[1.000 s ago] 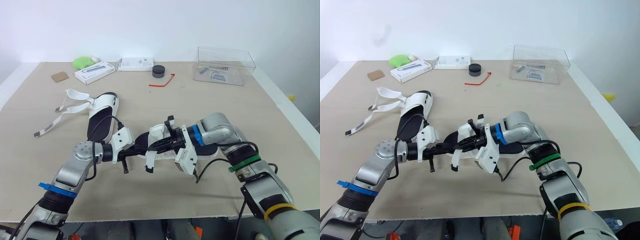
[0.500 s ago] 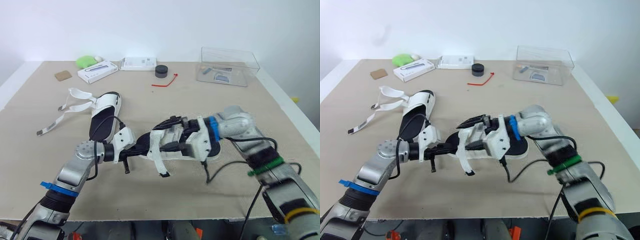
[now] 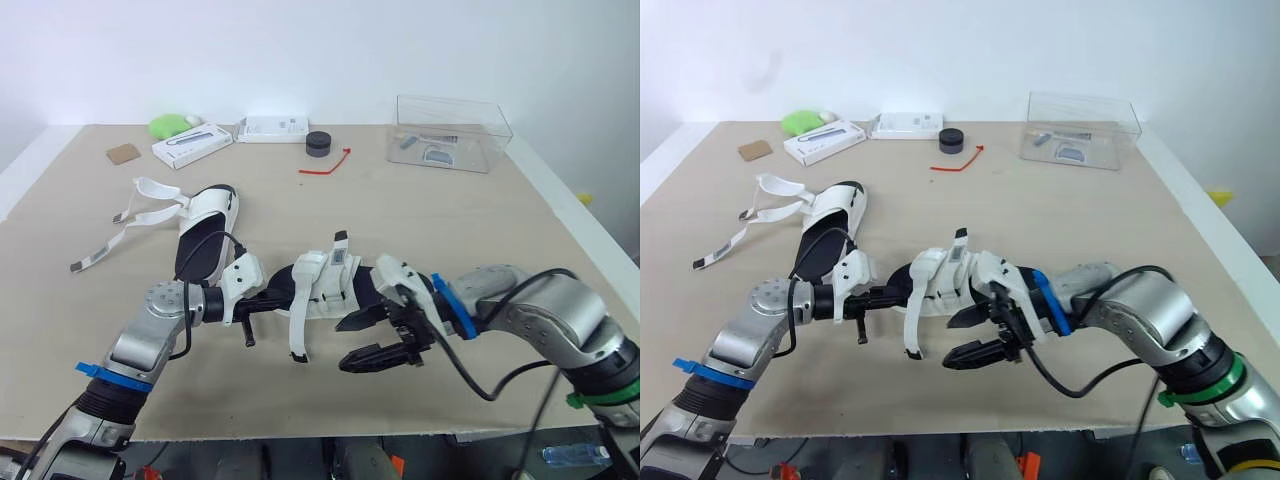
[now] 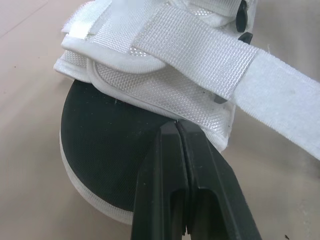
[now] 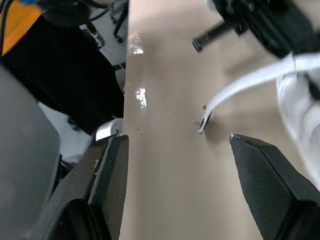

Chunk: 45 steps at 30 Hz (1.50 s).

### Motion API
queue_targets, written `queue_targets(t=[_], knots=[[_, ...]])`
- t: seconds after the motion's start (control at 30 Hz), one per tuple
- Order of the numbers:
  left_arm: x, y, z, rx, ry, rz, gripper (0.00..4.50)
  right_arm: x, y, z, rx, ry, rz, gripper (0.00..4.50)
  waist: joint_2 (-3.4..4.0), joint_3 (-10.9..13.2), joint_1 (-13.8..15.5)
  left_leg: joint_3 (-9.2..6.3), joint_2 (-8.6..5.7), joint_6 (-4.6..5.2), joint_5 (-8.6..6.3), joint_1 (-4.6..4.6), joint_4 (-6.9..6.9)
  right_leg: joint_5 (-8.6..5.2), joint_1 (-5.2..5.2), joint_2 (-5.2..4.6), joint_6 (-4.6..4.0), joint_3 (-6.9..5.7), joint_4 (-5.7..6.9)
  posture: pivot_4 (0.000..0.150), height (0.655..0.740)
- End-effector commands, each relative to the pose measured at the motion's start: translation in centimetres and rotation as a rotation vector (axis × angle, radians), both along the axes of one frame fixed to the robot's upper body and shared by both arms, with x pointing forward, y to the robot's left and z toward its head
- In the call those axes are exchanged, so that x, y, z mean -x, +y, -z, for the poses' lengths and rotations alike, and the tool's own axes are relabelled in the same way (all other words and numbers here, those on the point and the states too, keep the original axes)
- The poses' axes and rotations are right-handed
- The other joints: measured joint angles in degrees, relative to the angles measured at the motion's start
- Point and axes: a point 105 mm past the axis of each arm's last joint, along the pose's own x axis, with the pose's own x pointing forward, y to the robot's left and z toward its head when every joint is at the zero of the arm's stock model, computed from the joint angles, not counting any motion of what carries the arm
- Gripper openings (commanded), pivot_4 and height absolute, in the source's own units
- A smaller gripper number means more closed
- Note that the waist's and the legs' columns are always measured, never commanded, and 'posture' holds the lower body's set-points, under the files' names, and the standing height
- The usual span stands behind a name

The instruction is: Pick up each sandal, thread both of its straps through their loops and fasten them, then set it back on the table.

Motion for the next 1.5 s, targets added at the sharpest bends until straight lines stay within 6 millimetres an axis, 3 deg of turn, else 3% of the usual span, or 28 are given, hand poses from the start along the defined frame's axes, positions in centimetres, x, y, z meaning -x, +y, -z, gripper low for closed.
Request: queue_targets(t=[0.03, 0.33, 0.9, 1.5], knots=[[0.3, 0.1, 0.6, -0.015, 0.041, 0.007, 0.00, -0.4, 0.5, -0.3, 0.054, 0.130, 0.071, 3.49, -0.01, 0.0, 0.0, -0.01, 0.01, 0.00, 0.00, -0.04, 0.00, 0.00, -0.01, 0.02, -0.01, 0.02, -0.01, 0.150, 0.7400], [0.2, 0.0, 0.6, -0.010, 0.041, 0.005, 0.00, -1.4, 3.3, -0.7, 0.082, 0.166, 0.124, 3.49, -0.03, 0.0, -0.1, -0.08, -0.02, -0.01, -0.02, -0.17, 0.01, 0.04, -0.06, -0.01, -0.04, 0.03, -0.04, 0.150, 0.7400], [0.7, -0.6, 1.0, 0.005, 0.050, 0.003, 0.00, -2.9, 4.0, 0.1, 0.146, 0.082, 0.223, 3.49, -0.03, 0.0, -0.1, -0.14, -0.03, -0.01, -0.02, -0.18, 0.00, -0.04, -0.05, 0.00, 0.08, -0.01, -0.05, 0.150, 0.7400], [0.3, -0.6, 0.7, 0.011, 0.041, -0.003, 0.00, -6.2, 1.9, -0.3, 0.157, -0.063, 0.286, 3.49, -0.03, 0.0, -0.1, -0.12, -0.10, 0.00, -0.01, -0.15, 0.01, -0.02, -0.03, -0.03, 0.19, 0.01, -0.06, 0.150, 0.7400]])
